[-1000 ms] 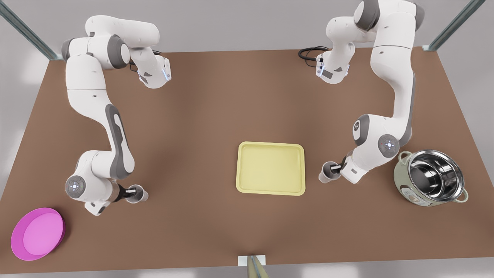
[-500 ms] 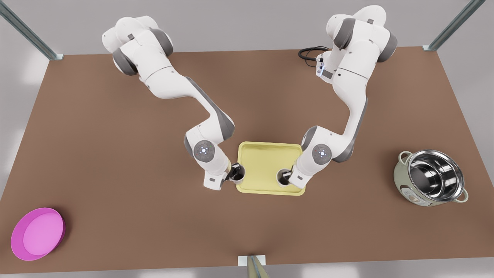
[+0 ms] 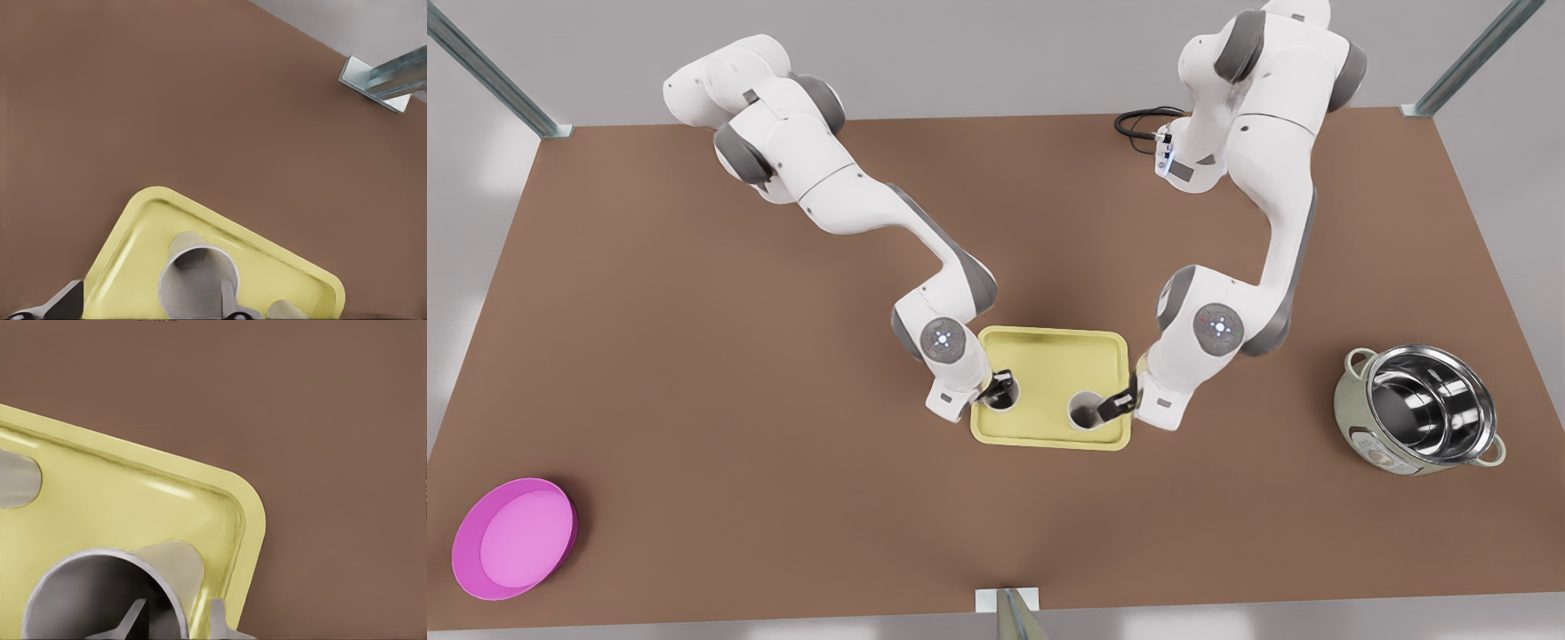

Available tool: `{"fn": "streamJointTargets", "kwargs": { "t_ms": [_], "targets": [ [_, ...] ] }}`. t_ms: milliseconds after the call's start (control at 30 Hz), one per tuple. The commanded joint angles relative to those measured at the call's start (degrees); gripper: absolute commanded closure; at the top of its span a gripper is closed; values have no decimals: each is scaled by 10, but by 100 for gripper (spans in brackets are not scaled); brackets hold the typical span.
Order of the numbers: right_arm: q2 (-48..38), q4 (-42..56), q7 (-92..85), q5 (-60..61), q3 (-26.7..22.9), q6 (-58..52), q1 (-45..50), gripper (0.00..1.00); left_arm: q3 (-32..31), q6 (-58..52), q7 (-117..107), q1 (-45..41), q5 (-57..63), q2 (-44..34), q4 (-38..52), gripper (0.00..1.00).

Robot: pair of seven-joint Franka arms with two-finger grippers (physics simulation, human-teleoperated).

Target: Use both arms to respectively pick up the white IKEA cups from the middle-left and middle-right positions, then place the white IKEA cups onto the middle-middle tray, ensuring that the cups remain upright and do not tip over

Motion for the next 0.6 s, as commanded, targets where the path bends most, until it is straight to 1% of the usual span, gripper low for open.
{"fn": "streamJointTargets", "kwargs": {
  "t_ms": [0, 67, 100, 133, 167, 200, 267, 300, 333, 367, 433, 467, 500, 533, 567],
  "targets": [
    [0, 0, 136, 8, 0, 16, 1, 0, 1, -234, 9, 27, 26, -38, 29, 0],
    [0, 0, 135, 7, 0, 16, 1, 0, 2, -422, 180, 97, 46, -46, 114, 0],
    [-1, 1, 129, 8, 0, 17, -2, 0, 2, -481, 238, 120, 47, -46, 146, 0],
    [-3, 2, 126, 8, 0, 16, -4, 0, 0, -518, 241, 140, 47, -46, 166, 0],
    [-5, 2, 125, 8, 0, 16, -7, 0, 3, -532, 255, 144, 47, -55, 172, 0],
    [-5, 1, 125, 9, 0, 16, -8, 0, 24, -530, 333, 137, 43, -94, 160, 0],
    [-11, 6, 119, 9, 1, 16, -18, 0, 34, -572, 353, 126, 39, -140, 145, 0],
    [-15, 5, 119, 9, 0, 11, -22, 0, 44, -573, 350, 124, 5, -141, 145, 0],
    [-21, 2, 118, 10, 1, 9, -29, 0, 44, -571, 350, 117, 7, -140, 145, 0],
    [-43, 0, 79, 9, 0, -27, -36, 0, 44, -571, 349, 117, 7, -139, 145, 0],
    [-87, -8, -17, 8, -1, -144, -86, 0, 44, -572, 350, 117, 7, -139, 145, 0],
    [-88, -27, -90, -29, -5, -184, -131, 0, 45, -572, 350, 117, 7, -138, 146, 0],
    [-89, -29, -149, -114, -6, -244, -163, 0, 45, -572, 350, 117, 7, -136, 146, 0],
    [-87, -29, -240, -129, -8, -296, -194, 0, 45, -572, 350, 117, 7, -136, 146, 0],
    [-87, -22, -292, -140, -35, -339, -204, 0, 45, -572, 350, 117, 7, -136, 146, 0]
  ]
}}
